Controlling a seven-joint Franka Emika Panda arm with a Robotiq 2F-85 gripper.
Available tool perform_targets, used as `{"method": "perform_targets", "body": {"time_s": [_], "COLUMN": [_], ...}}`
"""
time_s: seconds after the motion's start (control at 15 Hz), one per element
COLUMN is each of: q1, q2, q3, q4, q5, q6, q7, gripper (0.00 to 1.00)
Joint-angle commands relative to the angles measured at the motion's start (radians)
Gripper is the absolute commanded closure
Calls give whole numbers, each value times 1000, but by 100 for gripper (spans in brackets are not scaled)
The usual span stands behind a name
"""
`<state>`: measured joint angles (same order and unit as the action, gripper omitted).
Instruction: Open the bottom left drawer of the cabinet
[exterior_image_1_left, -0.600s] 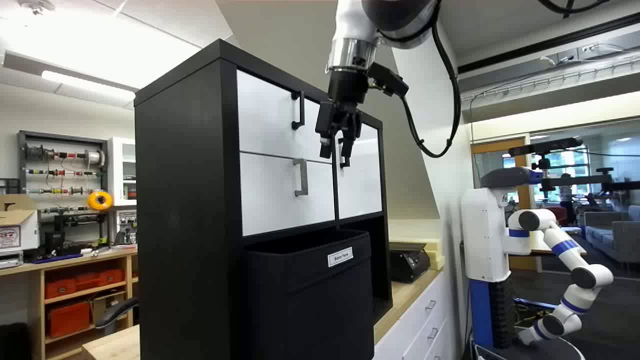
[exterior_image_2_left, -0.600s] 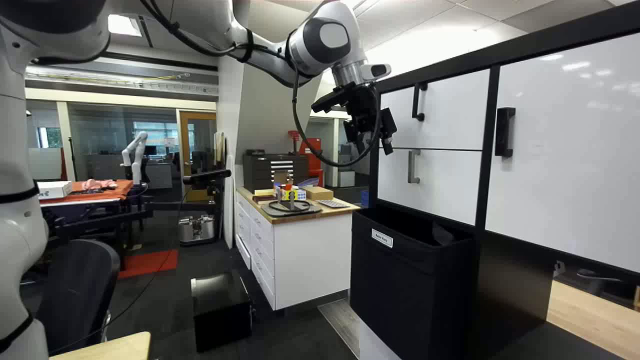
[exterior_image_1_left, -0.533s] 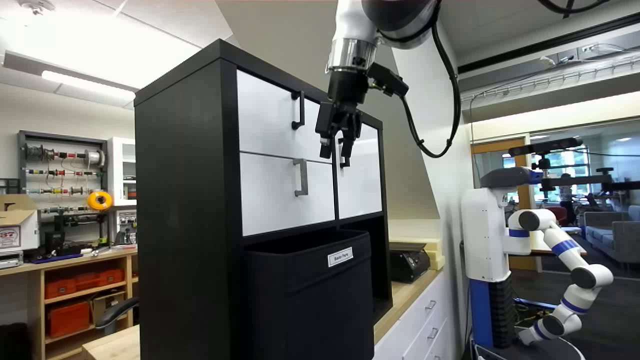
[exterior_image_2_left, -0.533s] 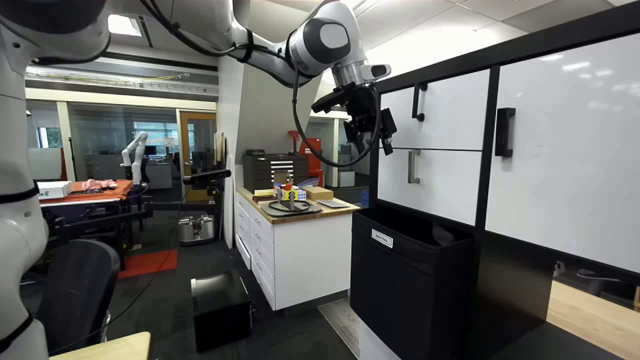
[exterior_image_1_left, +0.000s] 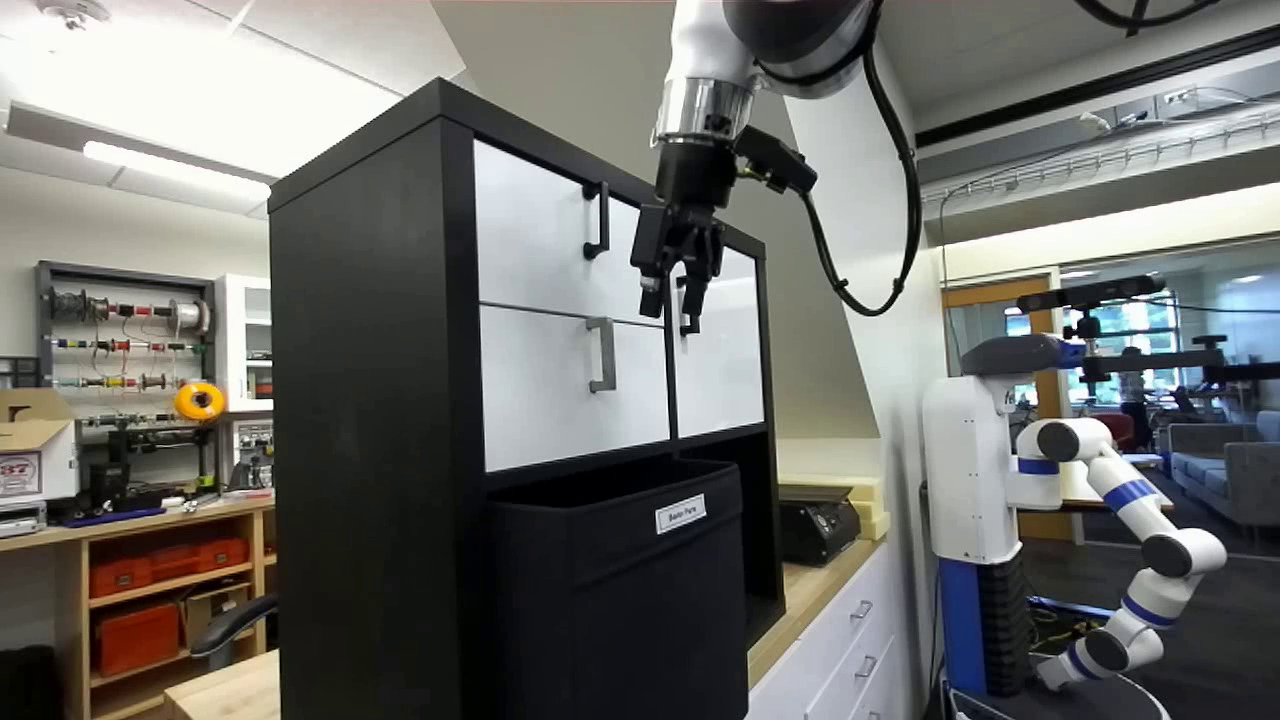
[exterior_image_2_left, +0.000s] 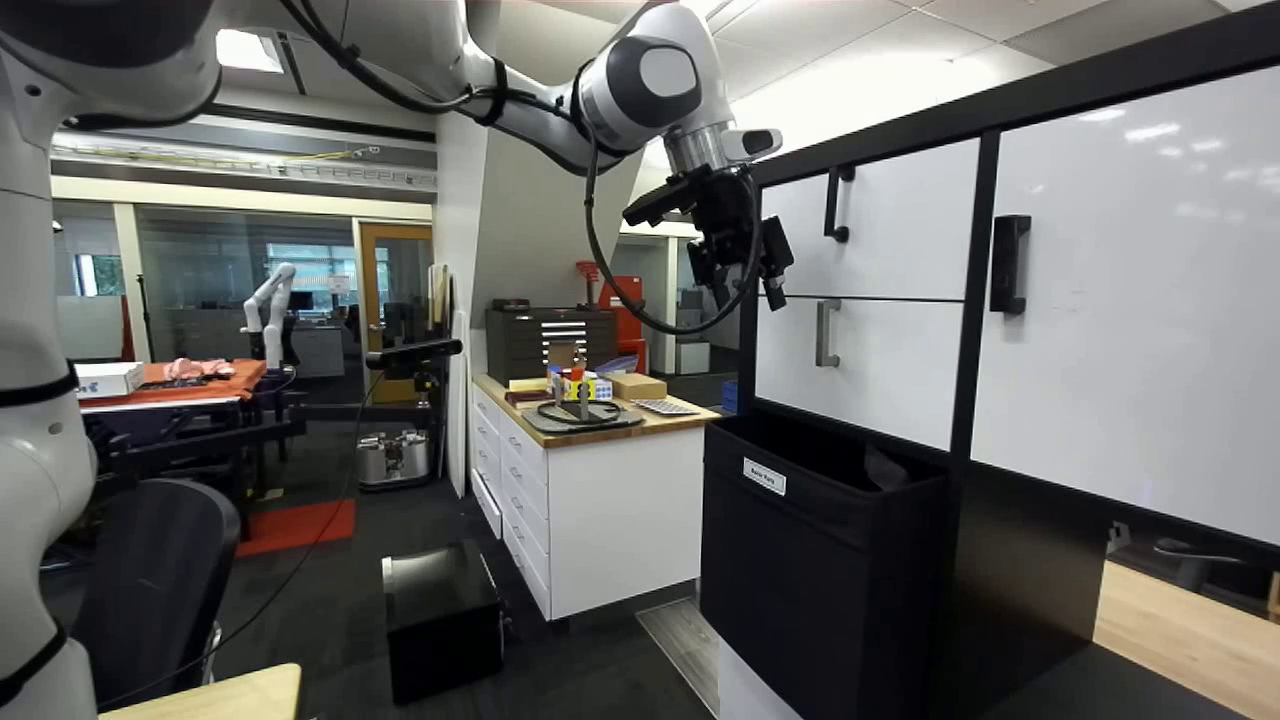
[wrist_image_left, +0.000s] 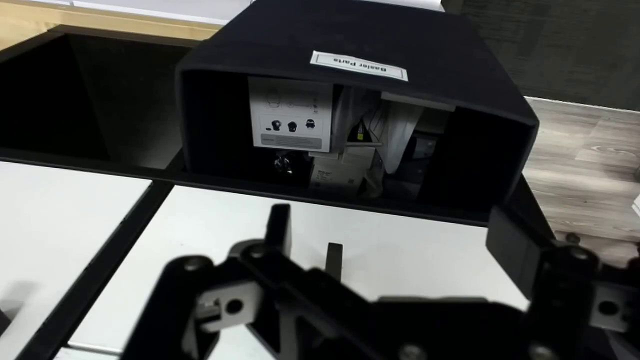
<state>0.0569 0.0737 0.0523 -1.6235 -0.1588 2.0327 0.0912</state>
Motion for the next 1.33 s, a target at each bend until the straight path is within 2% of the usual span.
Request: {"method": "perform_targets", "body": {"time_s": [0.0,0.67,1.27], "q1": [2,2,-4], "q2": [2,2,64], "q3": [-2,-2,-18], "q4": [5,5,29], "q5": [0,0,-1], "q6": [-4,-4,162], "q7": [0,0,35], "gripper": [0,0,0]}}
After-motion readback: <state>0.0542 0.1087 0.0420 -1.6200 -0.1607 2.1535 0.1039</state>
